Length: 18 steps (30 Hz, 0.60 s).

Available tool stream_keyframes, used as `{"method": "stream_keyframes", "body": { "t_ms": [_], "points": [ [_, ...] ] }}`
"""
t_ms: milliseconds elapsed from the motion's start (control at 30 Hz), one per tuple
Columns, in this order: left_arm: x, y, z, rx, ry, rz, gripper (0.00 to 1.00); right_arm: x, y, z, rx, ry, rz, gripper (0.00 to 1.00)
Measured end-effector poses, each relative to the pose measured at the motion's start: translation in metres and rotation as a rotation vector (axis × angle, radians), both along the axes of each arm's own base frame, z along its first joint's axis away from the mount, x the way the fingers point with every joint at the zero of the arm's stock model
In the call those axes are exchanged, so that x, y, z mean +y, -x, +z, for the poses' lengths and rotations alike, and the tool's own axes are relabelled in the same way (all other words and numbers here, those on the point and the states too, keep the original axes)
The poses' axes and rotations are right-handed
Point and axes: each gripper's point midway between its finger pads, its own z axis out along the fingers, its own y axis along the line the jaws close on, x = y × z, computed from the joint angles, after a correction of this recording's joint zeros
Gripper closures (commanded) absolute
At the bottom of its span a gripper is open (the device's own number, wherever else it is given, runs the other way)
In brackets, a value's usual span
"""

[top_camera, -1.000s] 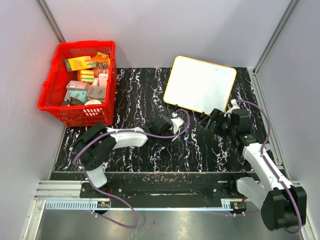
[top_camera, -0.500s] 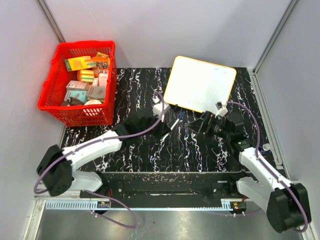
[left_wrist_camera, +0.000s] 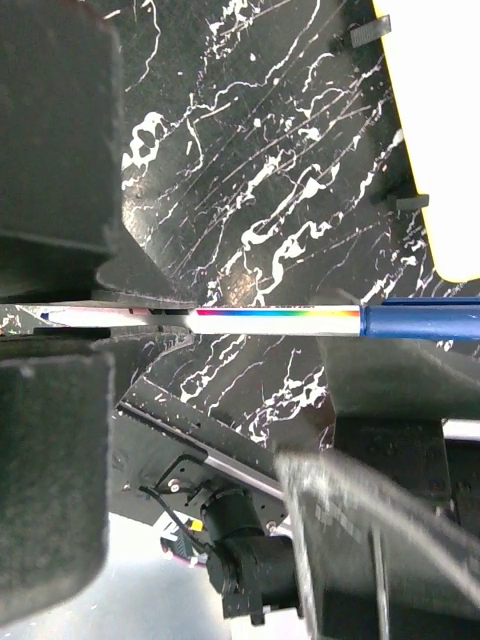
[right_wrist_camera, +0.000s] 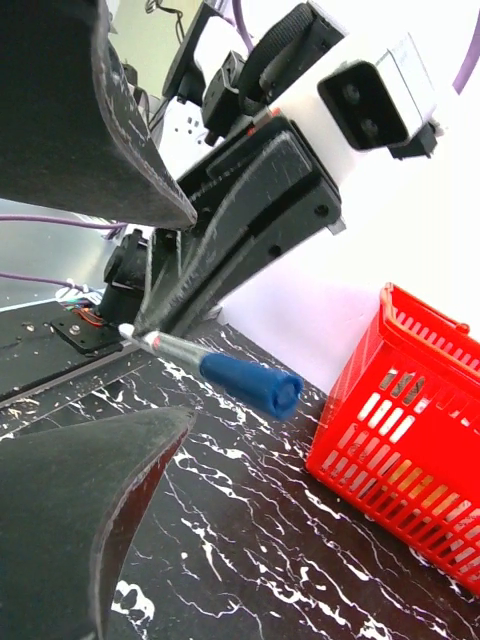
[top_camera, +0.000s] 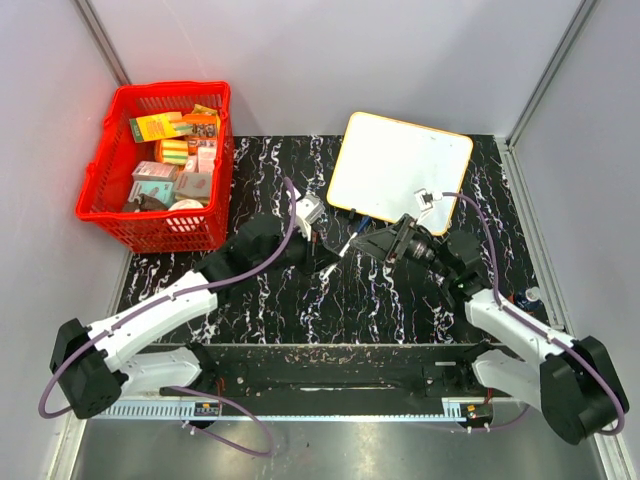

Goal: Write a sentence on the whiteboard
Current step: Pass from the left arm to the right

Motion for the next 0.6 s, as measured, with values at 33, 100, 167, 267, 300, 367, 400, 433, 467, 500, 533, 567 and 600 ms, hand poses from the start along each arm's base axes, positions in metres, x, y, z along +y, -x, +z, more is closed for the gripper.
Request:
{"method": "stream_keyframes", "body": {
  "t_ms": [33, 100, 167, 267, 300, 367, 400, 433, 467, 500, 533, 567, 600],
  "points": [
    [0.0, 0.002, 0.002, 0.0, 0.007, -0.006, 1.0, 0.002, -0.001, 0.001, 0.0, -0.007, 0.003, 0.28],
    [0.0, 0.005, 0.007, -0.003, 0.02, -0.019, 1.0, 0.004, -0.004, 0.0, 0.006, -0.019, 0.007, 0.34],
    [0.0, 0.008, 0.011, -0.002, 0.03, -0.033, 1.0, 0.007, -0.007, -0.002, 0.02, -0.031, 0.013, 0.43],
    [-0.002, 0.011, 0.014, 0.002, 0.04, -0.052, 1.0, 0.013, -0.009, -0.005, 0.037, -0.049, 0.032, 1.0],
    [-0.003, 0.012, 0.015, 0.002, 0.043, -0.057, 1.0, 0.016, -0.009, -0.004, 0.035, -0.053, 0.041, 1.0],
    [-0.002, 0.013, 0.014, 0.012, 0.04, -0.059, 1.0, 0.023, -0.006, 0.0, 0.032, -0.067, 0.07, 1.0],
    [-0.002, 0.012, 0.014, 0.013, 0.04, -0.055, 1.0, 0.025, -0.007, -0.001, 0.029, -0.069, 0.073, 1.0],
    [-0.001, 0.012, 0.015, 0.013, 0.041, -0.053, 0.89, 0.025, -0.009, 0.0, 0.028, -0.074, 0.072, 1.0],
    [-0.001, 0.011, 0.015, 0.016, 0.039, -0.051, 0.53, 0.025, -0.009, 0.0, 0.025, -0.074, 0.07, 1.0],
    [-0.001, 0.011, 0.015, 0.016, 0.039, -0.049, 0.36, 0.025, -0.009, 0.0, 0.024, -0.073, 0.068, 1.0],
    [0.0, 0.011, 0.015, 0.01, 0.038, -0.051, 0.27, 0.025, -0.009, 0.001, 0.019, -0.072, 0.065, 1.0],
    [-0.001, 0.012, 0.016, 0.014, 0.043, -0.052, 0.15, 0.024, -0.009, 0.002, 0.017, -0.07, 0.058, 1.0],
    [0.0, 0.013, 0.016, 0.014, 0.042, -0.054, 0.14, 0.023, -0.008, 0.003, 0.013, -0.066, 0.048, 1.0]
  ]
}}
